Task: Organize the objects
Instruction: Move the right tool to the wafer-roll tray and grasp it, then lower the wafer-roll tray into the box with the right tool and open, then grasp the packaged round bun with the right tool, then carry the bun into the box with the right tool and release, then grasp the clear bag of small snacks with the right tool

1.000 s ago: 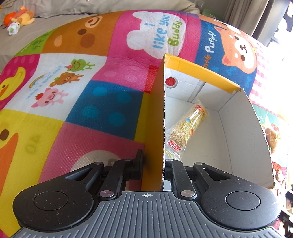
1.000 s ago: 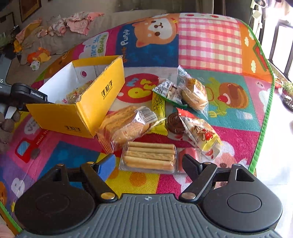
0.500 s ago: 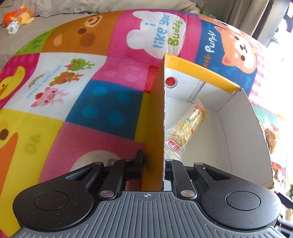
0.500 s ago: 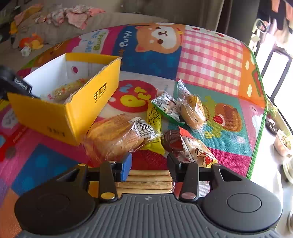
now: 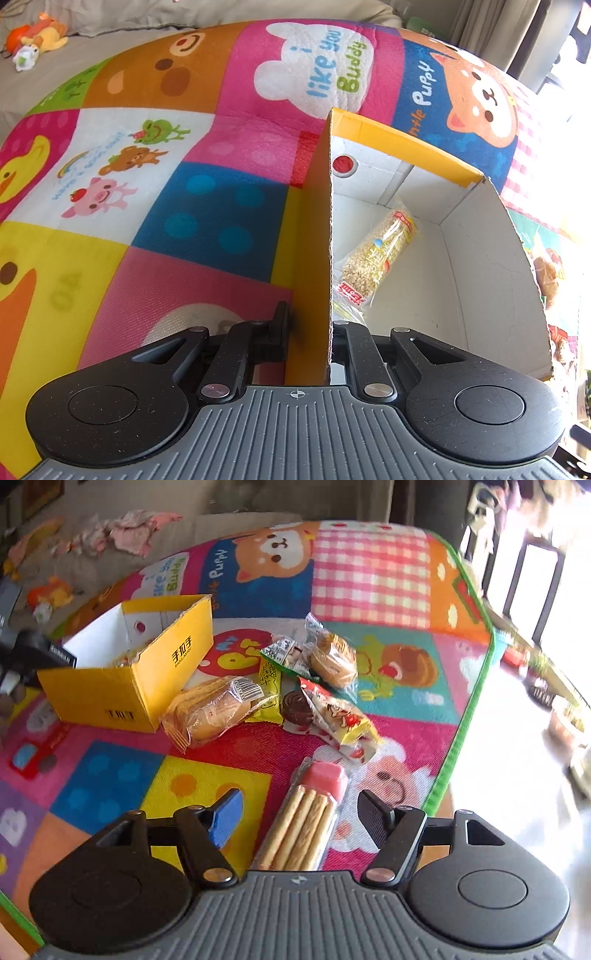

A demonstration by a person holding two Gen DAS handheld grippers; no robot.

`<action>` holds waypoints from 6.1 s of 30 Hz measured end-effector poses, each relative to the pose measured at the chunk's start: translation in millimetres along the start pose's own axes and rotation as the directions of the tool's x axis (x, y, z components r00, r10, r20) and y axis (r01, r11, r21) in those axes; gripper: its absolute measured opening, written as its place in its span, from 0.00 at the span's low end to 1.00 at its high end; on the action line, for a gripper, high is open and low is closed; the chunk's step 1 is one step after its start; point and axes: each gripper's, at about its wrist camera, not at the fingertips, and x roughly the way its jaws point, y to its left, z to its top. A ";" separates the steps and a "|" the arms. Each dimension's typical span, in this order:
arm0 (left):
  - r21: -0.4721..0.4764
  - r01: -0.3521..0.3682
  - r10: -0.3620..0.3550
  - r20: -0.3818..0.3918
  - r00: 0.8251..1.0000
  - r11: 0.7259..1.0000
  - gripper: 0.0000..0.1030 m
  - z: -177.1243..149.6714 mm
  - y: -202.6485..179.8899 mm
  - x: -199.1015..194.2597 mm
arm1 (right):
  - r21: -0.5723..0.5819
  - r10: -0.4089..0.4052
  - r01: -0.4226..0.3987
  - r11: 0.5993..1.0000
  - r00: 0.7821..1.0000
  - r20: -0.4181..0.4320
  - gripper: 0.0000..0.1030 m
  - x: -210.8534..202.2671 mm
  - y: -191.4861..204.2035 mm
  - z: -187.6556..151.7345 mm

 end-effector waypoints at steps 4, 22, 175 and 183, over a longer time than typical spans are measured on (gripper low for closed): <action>-0.001 -0.003 0.003 0.001 1.000 1.000 0.13 -0.1 -0.5 0.1 | 0.058 -0.031 0.036 0.998 0.996 -0.079 0.49 27.9 0.0 -7.4; -0.002 -0.001 0.001 0.001 1.000 1.000 0.13 0.2 0.1 -0.2 | 0.025 0.137 -0.137 0.990 0.990 0.018 0.31 -30.8 17.4 38.1; 0.014 0.001 -0.002 0.023 1.000 1.000 0.14 -3.6 -0.1 -2.1 | 0.216 0.127 -0.114 0.970 0.991 -0.048 0.76 110.3 -12.5 149.3; 0.010 0.008 -0.008 0.022 1.000 1.000 0.14 -3.8 0.9 -1.9 | 0.288 0.095 -0.061 0.956 0.990 -0.107 0.76 171.2 -3.6 166.1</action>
